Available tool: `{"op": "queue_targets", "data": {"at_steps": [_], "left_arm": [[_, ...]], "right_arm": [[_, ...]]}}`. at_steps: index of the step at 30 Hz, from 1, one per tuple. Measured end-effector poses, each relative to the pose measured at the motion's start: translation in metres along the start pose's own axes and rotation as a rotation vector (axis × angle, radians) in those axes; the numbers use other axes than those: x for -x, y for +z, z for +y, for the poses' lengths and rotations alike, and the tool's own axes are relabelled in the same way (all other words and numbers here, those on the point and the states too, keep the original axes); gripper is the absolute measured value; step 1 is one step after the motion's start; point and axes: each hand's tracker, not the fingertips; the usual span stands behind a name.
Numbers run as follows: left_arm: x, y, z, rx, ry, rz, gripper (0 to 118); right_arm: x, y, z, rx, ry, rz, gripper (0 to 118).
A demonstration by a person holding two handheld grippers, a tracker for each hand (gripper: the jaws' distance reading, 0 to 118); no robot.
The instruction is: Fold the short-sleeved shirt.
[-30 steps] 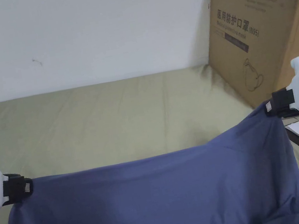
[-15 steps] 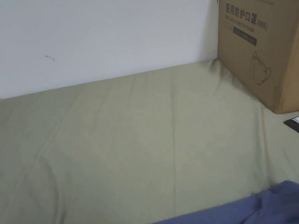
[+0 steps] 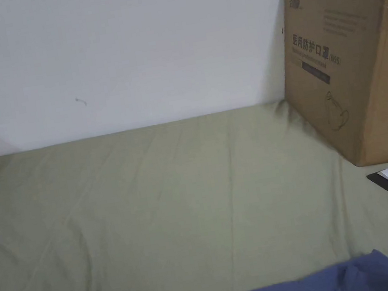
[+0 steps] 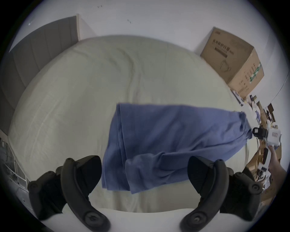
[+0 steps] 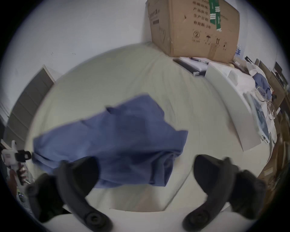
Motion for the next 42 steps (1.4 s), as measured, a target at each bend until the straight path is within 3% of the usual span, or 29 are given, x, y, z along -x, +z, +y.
{"op": "queue_targets", "data": {"at_steps": [2, 5, 8, 10, 11, 13, 15, 16, 17, 18, 19, 22, 27, 32, 34, 38, 42], "left_arm": [[-0.009, 0.026, 0.002, -0.081, 0.041, 0.009, 111], [-0.024, 0.068, 0.007, -0.202, 0.131, -0.106, 111], [-0.056, 0.108, 0.013, -0.379, 0.072, -0.187, 111], [-0.082, 0.127, 0.014, -0.5, 0.008, -0.162, 111], [-0.095, 0.135, 0.015, -0.558, -0.026, -0.145, 110], [-0.117, 0.144, 0.014, -0.654, -0.087, -0.133, 99], [-0.136, 0.152, 0.013, -0.723, -0.133, -0.138, 95], [-0.144, 0.155, 0.012, -0.749, -0.153, -0.136, 84], [-0.15, 0.155, 0.012, -0.766, -0.168, -0.122, 59], [-0.156, 0.156, 0.012, -0.784, -0.175, -0.081, 15], [-0.163, 0.156, 0.011, -0.801, -0.177, -0.051, 0], [-0.171, 0.164, 0.006, -0.888, -0.168, 0.021, 0], [-0.163, 0.166, 0.007, -0.892, -0.105, 0.017, 0], [-0.143, 0.173, 0.017, -0.893, -0.17, 0.133, 0], [-0.113, 0.167, 0.037, -0.765, -0.149, 0.128, 0], [-0.027, 0.11, 0.074, -0.24, 0.001, -0.072, 0], [0.053, 0.042, 0.056, -0.034, 0.216, -0.099, 0]], "right_arm": [[0.005, 0.024, 0.005, -0.033, -0.032, 0.048, 110], [0.034, 0.073, 0.007, -0.177, 0.006, 0.086, 113], [0.077, 0.122, 0.012, -0.377, 0.04, 0.129, 113], [0.102, 0.147, 0.014, -0.536, 0.056, 0.164, 112], [0.115, 0.158, 0.015, -0.609, 0.065, 0.176, 110], [0.141, 0.17, 0.014, -0.727, 0.093, 0.153, 94], [0.157, 0.178, 0.014, -0.811, 0.151, 0.176, 90], [0.165, 0.179, 0.013, -0.84, 0.186, 0.16, 78], [0.172, 0.18, 0.013, -0.865, 0.214, 0.13, 54], [0.178, 0.18, 0.014, -0.873, 0.231, 0.094, 13], [0.185, 0.182, 0.014, -0.888, 0.23, 0.064, 0], [0.187, 0.184, 0.014, -0.876, 0.205, 0.142, 0], [0.189, 0.188, 0.0, -0.947, 0.186, 0.022, 0], [0.176, 0.189, 0.003, -0.908, 0.19, 0.038, 0], [0.174, 0.188, 0.003, -0.864, 0.181, 0.041, 0], [0.171, 0.177, -0.002, -0.752, 0.156, 0.065, 0], [0.177, 0.151, -0.007, -0.634, 0.258, 0.067, 0]]}}
